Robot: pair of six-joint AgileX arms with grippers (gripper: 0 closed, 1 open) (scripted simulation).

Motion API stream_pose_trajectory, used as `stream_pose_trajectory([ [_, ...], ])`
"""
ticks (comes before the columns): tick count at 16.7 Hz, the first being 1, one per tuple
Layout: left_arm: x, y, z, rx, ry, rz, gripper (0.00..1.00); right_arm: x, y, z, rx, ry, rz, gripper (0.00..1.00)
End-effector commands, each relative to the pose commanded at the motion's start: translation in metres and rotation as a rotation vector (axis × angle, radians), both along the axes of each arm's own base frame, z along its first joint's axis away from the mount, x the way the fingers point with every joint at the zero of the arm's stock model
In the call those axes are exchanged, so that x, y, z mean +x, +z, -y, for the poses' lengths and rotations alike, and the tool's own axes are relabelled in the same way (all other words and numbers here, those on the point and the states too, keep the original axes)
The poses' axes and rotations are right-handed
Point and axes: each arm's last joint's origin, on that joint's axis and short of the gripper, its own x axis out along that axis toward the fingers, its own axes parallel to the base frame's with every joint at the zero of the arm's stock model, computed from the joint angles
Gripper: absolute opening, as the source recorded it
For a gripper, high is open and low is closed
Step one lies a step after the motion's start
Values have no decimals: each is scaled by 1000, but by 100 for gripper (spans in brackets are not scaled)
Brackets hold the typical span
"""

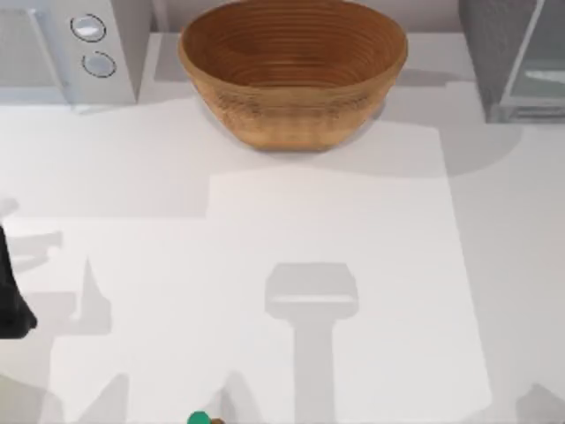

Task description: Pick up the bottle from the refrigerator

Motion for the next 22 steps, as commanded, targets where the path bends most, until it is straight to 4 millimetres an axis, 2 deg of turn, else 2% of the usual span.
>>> stream_pose_trajectory([
  [2, 0, 0, 0, 0, 0, 0, 100, 34, 8, -4, -4, 18, 12, 100],
  [5, 0, 0, 0, 0, 0, 0, 100, 68, 0, -11, 13, -6, -36, 100],
  [7, 0, 0, 0, 0, 0, 0, 100, 77, -6, -14, 19, -27, -58, 100],
  [13, 0, 0, 0, 0, 0, 0, 100, 80, -7, -12, 20, -30, -61, 100],
  [19, 0, 0, 0, 0, 0, 0, 100, 127, -6, -12, 18, -29, -53, 100],
  [22, 0, 0, 0, 0, 0, 0, 100, 138, -7, -13, 19, -29, -60, 100],
])
